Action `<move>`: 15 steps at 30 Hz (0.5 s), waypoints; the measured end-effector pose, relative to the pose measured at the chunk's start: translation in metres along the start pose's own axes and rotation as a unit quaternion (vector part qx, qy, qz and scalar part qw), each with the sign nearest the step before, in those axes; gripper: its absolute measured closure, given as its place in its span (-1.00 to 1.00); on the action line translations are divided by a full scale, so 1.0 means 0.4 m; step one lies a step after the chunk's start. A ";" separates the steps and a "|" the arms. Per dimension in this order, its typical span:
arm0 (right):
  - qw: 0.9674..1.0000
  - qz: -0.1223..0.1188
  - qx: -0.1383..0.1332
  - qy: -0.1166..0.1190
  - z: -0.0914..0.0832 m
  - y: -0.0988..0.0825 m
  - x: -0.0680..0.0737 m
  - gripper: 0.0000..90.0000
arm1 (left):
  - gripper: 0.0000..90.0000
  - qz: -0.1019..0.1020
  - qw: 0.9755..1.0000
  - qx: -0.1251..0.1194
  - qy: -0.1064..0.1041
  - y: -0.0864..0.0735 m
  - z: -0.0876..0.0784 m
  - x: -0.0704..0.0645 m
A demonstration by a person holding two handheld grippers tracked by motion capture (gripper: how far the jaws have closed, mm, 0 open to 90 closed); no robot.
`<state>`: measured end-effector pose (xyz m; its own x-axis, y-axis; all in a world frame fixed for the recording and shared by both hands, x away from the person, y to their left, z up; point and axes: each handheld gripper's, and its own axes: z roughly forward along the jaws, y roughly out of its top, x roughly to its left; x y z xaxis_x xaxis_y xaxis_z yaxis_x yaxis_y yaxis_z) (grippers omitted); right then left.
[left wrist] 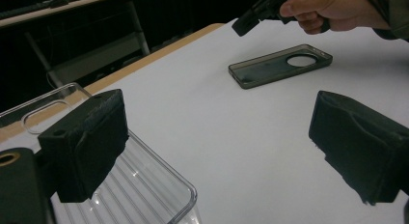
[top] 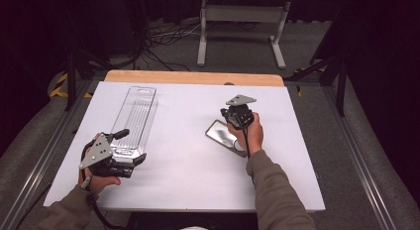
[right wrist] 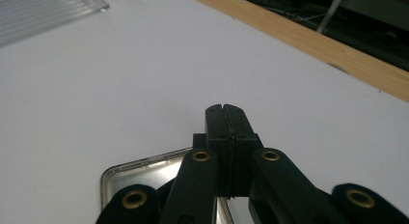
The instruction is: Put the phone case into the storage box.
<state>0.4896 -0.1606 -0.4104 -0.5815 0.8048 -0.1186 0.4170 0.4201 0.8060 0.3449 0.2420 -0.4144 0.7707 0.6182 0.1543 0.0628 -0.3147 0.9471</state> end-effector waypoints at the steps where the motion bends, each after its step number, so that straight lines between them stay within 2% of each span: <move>1: 1.000 0.001 0.008 -0.003 0.014 -0.002 -0.002 1.00 | -0.84 -0.002 1.000 0.001 -0.001 -0.002 -0.001 0.001; 2: 1.000 0.004 0.030 -0.010 0.041 -0.010 -0.001 1.00 | -0.84 -0.001 1.000 0.001 -0.002 -0.002 -0.001 0.003; 3: 1.000 0.004 0.030 -0.010 0.041 -0.010 -0.001 1.00 | -0.84 0.000 1.000 0.001 -0.001 -0.003 -0.002 0.004; 4: 0.998 0.005 0.056 -0.013 0.066 -0.020 -0.002 1.00 | -0.84 0.001 1.000 0.002 -0.001 -0.003 -0.004 0.004; 5: 0.998 0.005 0.056 -0.013 0.066 -0.020 -0.002 1.00 | -0.84 -0.002 1.000 -0.001 0.000 -0.004 -0.006 0.001; 7: 0.997 0.009 0.079 -0.016 0.087 -0.032 -0.007 1.00 | -0.84 0.000 1.000 0.000 -0.001 -0.003 -0.008 -0.001; 11: 0.996 0.019 0.091 -0.017 0.098 -0.041 -0.015 1.00 | -0.84 0.002 1.000 0.005 -0.001 -0.005 -0.009 -0.002; 13: 0.995 0.023 0.098 -0.006 0.103 -0.045 -0.018 1.00 | -0.84 -0.001 1.000 0.007 -0.003 -0.006 -0.007 -0.002; 15: 0.995 0.020 0.100 -0.005 0.105 -0.045 -0.015 1.00 | -0.84 0.000 1.000 0.007 -0.003 -0.006 -0.007 -0.002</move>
<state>0.5150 -0.1555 -0.4483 -0.5546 0.8265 -0.0960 0.5711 0.4620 0.6785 0.3422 0.2440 -0.4160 0.7749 0.6135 0.1521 0.0722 -0.3249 0.9430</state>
